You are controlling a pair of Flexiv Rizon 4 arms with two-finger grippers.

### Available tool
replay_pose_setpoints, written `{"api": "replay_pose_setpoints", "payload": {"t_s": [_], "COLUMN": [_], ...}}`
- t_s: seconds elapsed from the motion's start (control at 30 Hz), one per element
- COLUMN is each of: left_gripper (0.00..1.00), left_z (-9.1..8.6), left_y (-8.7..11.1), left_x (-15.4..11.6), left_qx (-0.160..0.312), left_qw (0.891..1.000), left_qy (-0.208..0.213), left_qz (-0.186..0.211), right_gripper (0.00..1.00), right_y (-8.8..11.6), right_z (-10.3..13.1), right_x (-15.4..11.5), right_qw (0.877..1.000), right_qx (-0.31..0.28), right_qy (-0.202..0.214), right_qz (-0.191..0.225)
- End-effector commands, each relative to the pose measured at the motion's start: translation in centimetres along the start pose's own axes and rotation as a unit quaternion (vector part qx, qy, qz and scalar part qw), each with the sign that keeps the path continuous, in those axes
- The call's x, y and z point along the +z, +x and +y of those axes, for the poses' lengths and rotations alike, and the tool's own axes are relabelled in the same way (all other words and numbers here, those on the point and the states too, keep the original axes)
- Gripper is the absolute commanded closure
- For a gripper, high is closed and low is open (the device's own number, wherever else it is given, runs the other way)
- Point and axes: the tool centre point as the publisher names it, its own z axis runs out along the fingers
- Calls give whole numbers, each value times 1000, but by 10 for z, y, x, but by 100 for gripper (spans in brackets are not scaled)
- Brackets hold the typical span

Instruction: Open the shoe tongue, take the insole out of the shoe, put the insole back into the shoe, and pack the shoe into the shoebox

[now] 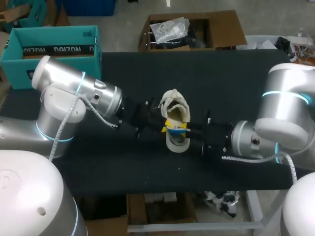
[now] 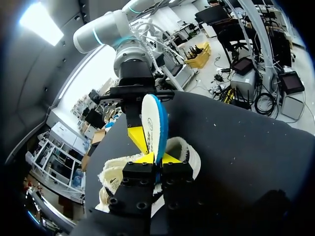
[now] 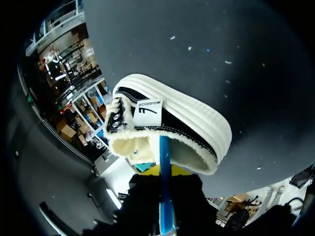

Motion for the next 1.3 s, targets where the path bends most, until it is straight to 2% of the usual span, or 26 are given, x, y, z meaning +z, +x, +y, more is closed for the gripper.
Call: {"api": "replay_pose_setpoints", "payload": {"t_s": [0.03, 0.53, 0.67, 0.73, 0.77, 0.83, 1.13, 1.27, 1.3], "left_gripper": [100, 100, 99, 68, 60, 57, 67, 84, 100], "left_z": [7, 30, 29, 25, 23, 19, 7, 5, 4], "left_y": [2, 0, 1, 1, 1, 1, 3, 1, 1], "left_x": [7, 20, 20, 17, 16, 12, -2, -2, -2], "left_qx": [1, 7, 5, 9, 11, 14, 15, 16, 17], "left_qw": [1000, 999, 999, 999, 999, 999, 999, 999, 999], "left_qy": [-7, -32, -31, -27, -27, -26, -15, -8, -7], "left_qz": [-6, -14, -15, -17, -18, -22, -42, -46, -47], "right_gripper": [100, 100, 100, 100, 100, 100, 100, 100, 100], "right_y": [-3, 2, 2, 1, 1, 1, 2, 1, 1], "right_z": [7, 27, 28, 29, 30, 31, 34, 36, 36], "right_x": [6, 27, 28, 28, 27, 27, 28, 29, 29], "right_qw": [1000, 1000, 1000, 1000, 1000, 1000, 1000, 1000, 1000], "right_qx": [-2, -24, -24, -23, -23, -21, -17, -14, -13], "right_qy": [7, -3, -7, -9, -10, -13, -19, -21, -22], "right_qz": [9, 10, 8, 7, 7, 6, 6, 6, 6]}}
